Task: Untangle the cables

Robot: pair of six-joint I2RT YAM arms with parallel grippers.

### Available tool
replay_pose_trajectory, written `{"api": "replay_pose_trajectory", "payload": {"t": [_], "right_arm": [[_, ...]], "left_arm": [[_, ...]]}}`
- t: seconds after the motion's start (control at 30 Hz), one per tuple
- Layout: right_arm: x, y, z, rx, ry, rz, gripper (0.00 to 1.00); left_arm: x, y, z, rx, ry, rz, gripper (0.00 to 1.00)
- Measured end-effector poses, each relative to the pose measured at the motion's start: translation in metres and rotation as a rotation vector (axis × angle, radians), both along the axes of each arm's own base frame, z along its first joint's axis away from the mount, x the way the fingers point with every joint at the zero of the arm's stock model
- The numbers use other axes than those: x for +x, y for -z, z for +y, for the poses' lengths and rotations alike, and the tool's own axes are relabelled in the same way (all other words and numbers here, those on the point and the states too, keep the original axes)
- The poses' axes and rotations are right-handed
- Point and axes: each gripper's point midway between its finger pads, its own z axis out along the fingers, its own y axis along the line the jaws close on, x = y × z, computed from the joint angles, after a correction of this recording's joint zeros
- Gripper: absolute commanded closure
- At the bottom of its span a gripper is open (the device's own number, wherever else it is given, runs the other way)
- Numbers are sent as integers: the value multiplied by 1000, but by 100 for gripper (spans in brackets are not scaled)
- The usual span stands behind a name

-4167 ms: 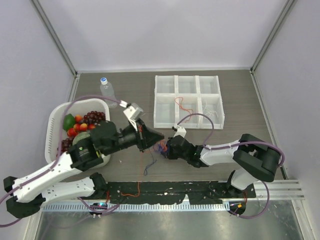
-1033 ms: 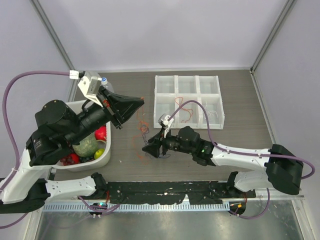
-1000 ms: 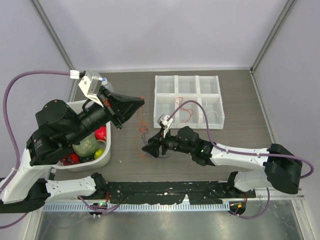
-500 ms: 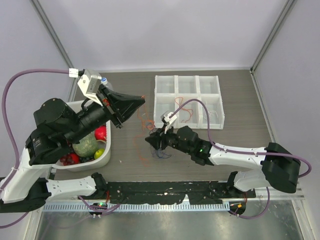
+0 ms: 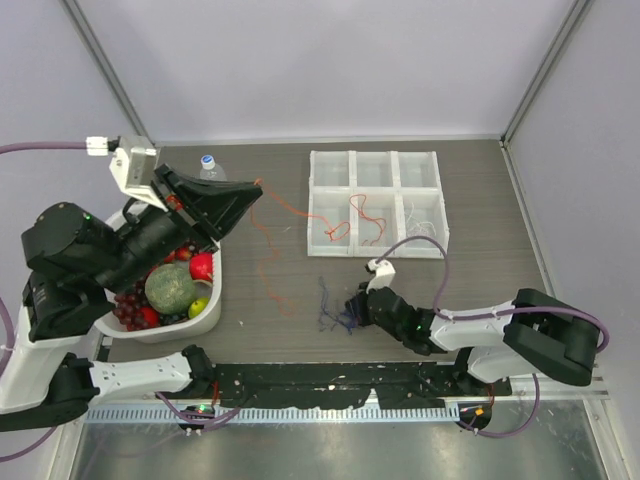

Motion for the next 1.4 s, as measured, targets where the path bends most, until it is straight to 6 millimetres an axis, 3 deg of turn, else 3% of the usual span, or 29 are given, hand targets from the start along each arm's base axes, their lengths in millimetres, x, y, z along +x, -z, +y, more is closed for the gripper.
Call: {"api": "replay_pose_trajectory", "payload": {"t": [0.07,0.2,0.33,0.37,0.4,0.43,0.5,0.63,0.8,0.93,1.13,1.33,1.4], "right_arm": [[-9,35,-33,-72,80,79,99],[-8,27,-57,-27,205,98,99],[-4,1,-87,-1,337,75,98],[-3,-9,-95,9,374,64,82],[-2,-20,-103,23,405,52,73],[-1,-29,-108,40,429,42,50],[-2,-53,-121,76,454,12,29],[-7,-84,-126,125,429,-16,24],[-8,-112,-117,50,363,-14,25],[-5,-120,-104,-21,312,-13,26],[-9,-100,-82,-62,216,20,26],[-9,-71,-55,-89,137,70,28],[-9,-64,-51,-106,128,83,28]], "left_arm": [[0,-5,9,-10,-26,-15,100],[-1,-12,26,-30,-64,-37,100],[3,-6,26,-25,-83,-34,100],[6,0,22,-9,-89,-25,100],[10,9,17,13,-94,-14,100],[13,17,13,34,-100,-3,100],[24,33,-1,84,-114,20,100],[41,59,-26,164,-132,58,100],[61,131,-55,322,-151,142,100],[73,195,-54,449,-221,219,100],[77,280,-36,581,-324,338,100],[62,375,-11,642,-399,531,100],[57,396,-5,653,-416,580,100]]}}
